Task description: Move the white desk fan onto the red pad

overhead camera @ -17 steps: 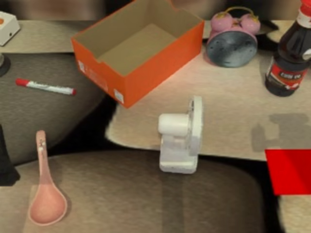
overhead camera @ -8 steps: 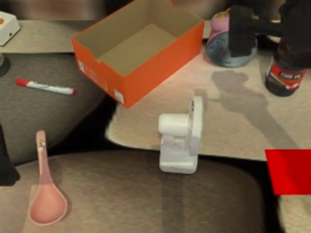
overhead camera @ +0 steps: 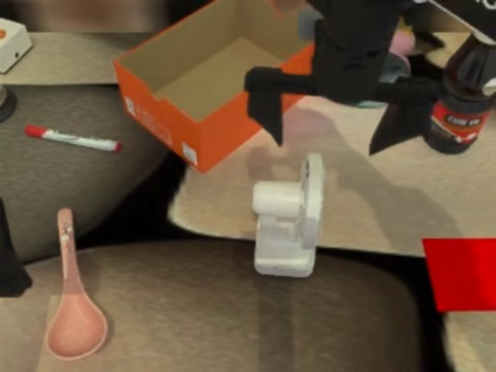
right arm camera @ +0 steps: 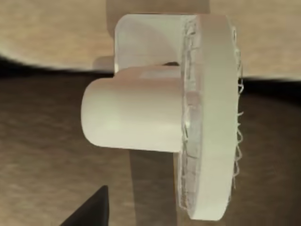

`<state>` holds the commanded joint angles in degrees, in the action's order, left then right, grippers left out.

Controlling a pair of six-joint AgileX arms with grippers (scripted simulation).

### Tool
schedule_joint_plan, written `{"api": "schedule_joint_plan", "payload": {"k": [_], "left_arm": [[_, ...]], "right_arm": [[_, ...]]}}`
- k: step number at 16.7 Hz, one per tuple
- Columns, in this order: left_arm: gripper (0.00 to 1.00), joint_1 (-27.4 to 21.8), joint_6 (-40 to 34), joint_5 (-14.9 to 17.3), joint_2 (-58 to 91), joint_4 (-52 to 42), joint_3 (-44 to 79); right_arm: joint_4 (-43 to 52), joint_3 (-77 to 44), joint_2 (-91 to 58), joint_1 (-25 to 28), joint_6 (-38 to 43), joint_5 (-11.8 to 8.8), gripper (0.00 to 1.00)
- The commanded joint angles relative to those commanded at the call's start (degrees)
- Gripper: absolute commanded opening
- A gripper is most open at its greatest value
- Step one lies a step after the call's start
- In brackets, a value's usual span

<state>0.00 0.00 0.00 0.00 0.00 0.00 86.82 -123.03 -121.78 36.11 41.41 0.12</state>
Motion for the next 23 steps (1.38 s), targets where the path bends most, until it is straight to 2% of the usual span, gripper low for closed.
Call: {"api": "schedule_joint_plan", "payload": {"k": [3,10,17,22,23], "left_arm": [[1.0,0.0,0.0,0.0,0.0,0.0,0.0],[1.0,0.0,0.0,0.0,0.0,0.0,0.0],[1.0,0.0,0.0,0.0,0.0,0.0,0.0],[1.0,0.0,0.0,0.0,0.0,0.0,0.0],[1.0,0.0,0.0,0.0,0.0,0.0,0.0]], "right_arm": [[3.5,-4.2,-4.8,1.2,1.7,0.1,1.0],[3.5,-4.3,-5.1,1.1,1.8,0.1,1.0],[-7.7,8.9,-3.3,1.4,1.9,0.1,1.0],[-8.9,10.2,-3.2,1.4,2.0,0.1,1.0],[-8.9,10.2,-3.2,1.4,2.0,0.1,0.92]]}}
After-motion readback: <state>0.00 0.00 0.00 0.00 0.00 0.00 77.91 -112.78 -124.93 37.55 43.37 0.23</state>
